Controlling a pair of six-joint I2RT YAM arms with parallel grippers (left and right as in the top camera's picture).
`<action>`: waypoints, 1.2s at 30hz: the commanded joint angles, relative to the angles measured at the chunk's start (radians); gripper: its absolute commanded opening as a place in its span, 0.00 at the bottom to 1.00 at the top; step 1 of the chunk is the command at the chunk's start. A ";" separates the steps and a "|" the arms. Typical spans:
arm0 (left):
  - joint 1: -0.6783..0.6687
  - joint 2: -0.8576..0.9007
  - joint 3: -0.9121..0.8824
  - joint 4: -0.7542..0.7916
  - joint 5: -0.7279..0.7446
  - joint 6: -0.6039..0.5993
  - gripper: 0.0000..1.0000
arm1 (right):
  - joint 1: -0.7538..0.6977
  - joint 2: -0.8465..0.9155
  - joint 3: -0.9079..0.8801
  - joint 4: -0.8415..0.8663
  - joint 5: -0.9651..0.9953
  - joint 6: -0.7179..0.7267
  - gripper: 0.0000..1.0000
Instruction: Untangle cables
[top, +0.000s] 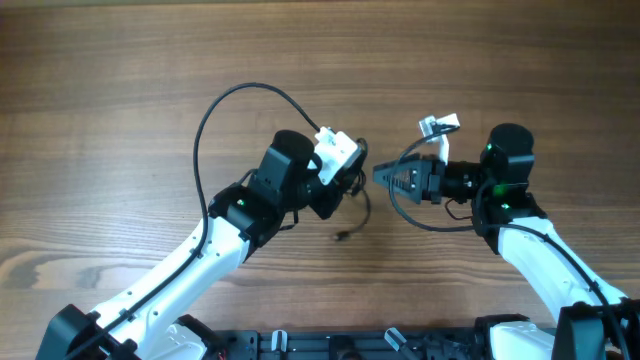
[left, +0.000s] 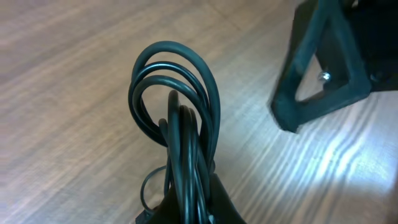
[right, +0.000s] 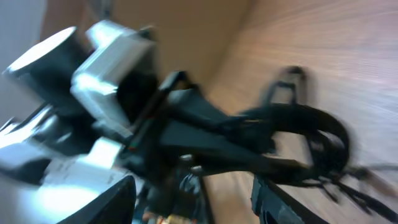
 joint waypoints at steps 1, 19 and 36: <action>-0.003 -0.004 0.006 0.011 -0.038 0.024 0.04 | 0.002 -0.004 0.012 0.002 0.207 -0.004 0.66; -0.005 -0.004 0.006 -0.004 0.120 0.024 0.04 | 0.107 0.079 0.012 0.227 0.109 0.065 0.65; -0.005 -0.004 0.006 -0.005 0.162 0.024 0.04 | 0.202 0.267 0.013 0.411 0.100 0.138 0.50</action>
